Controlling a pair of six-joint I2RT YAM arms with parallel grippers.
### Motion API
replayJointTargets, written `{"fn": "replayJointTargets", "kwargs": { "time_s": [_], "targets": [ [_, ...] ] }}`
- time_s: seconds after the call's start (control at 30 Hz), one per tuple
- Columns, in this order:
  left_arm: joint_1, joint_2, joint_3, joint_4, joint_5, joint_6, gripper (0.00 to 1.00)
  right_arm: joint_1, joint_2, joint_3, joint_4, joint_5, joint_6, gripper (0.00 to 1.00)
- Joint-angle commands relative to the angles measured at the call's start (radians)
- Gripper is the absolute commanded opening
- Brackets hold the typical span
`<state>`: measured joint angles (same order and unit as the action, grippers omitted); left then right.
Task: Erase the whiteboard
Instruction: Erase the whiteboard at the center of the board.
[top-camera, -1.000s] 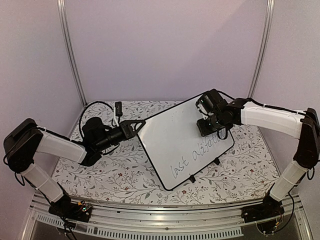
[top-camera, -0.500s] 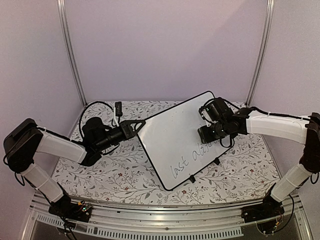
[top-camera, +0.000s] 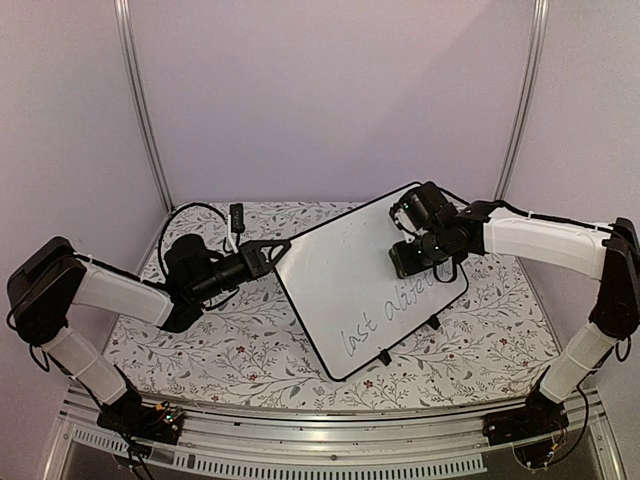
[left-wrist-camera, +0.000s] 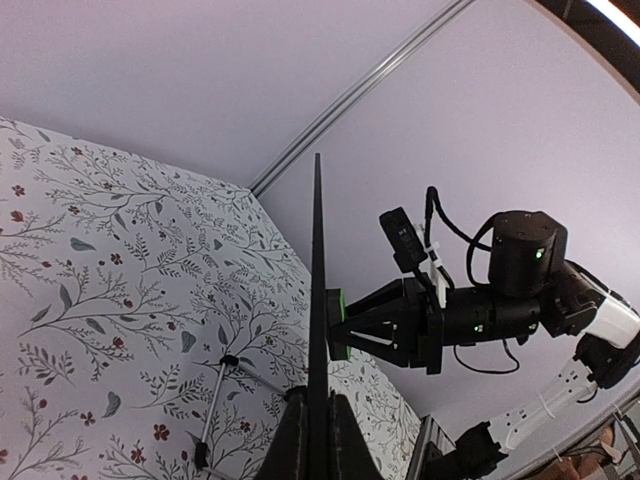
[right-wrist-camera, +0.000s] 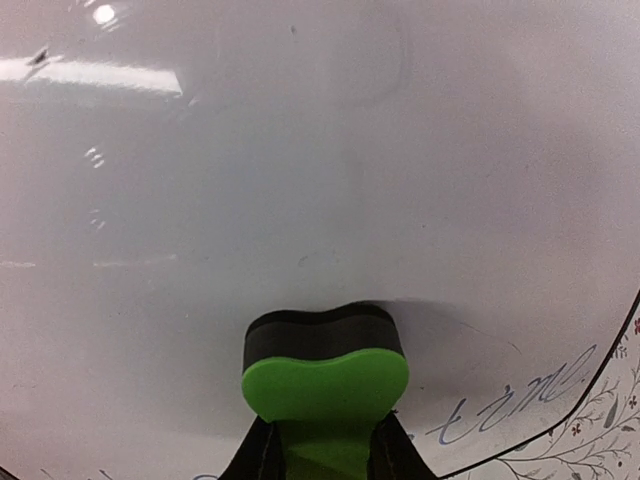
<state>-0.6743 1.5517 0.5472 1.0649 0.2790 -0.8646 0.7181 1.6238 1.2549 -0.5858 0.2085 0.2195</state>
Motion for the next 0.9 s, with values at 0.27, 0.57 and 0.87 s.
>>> {"fn": "replayJointTargets", "kwargs": {
  "time_s": [0.27, 0.57, 0.87],
  "targets": [
    [-0.036, 0.029, 0.012, -0.023, 0.078, 0.037, 0.0, -0.063, 0.023, -0.02, 0.034, 0.047, -0.001, 0.0],
    [-0.036, 0.031, 0.012, -0.02, 0.08, 0.035, 0.0, -0.109, -0.05, -0.086, 0.044, 0.025, 0.013, 0.0],
    [-0.037, 0.027, 0.012, -0.022, 0.078, 0.038, 0.0, -0.066, -0.046, -0.141, 0.132, -0.151, -0.006, 0.0]
  ]
}}
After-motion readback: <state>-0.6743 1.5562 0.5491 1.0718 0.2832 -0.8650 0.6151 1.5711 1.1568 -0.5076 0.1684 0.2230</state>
